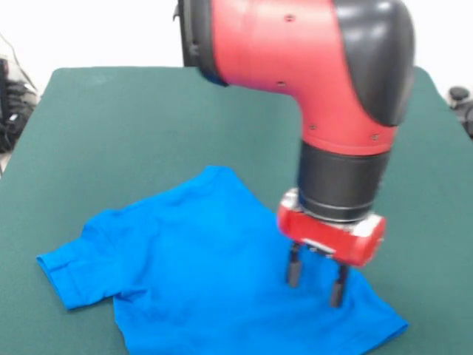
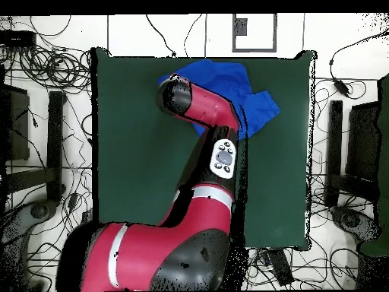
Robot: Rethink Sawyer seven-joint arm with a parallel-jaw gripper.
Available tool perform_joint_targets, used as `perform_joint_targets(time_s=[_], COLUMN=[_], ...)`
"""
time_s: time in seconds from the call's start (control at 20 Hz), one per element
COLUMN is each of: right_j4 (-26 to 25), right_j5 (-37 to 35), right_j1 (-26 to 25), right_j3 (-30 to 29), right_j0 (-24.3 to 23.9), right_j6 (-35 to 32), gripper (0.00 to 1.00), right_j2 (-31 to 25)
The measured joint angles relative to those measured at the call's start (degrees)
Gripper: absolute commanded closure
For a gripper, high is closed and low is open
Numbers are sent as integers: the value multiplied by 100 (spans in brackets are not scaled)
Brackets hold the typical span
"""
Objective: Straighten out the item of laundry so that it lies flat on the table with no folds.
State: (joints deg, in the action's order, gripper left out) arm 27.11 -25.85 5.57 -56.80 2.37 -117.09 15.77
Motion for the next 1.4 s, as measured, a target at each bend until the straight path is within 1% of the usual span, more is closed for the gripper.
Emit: perform_joint_targets(time_s=[0.15,0.45,1.0,1.4], right_j4=[-84,-379,-1037,-1552], right_j5=[1,1,2,1], right_j1=[3,80,374,689], right_j3=[-9,-132,-626,-1031], right_j0=[-190,-573,-1136,-1615], right_j6=[0,0,0,0], gripper=[0,0,0,0], right_j2=[-32,-272,-929,-1399])
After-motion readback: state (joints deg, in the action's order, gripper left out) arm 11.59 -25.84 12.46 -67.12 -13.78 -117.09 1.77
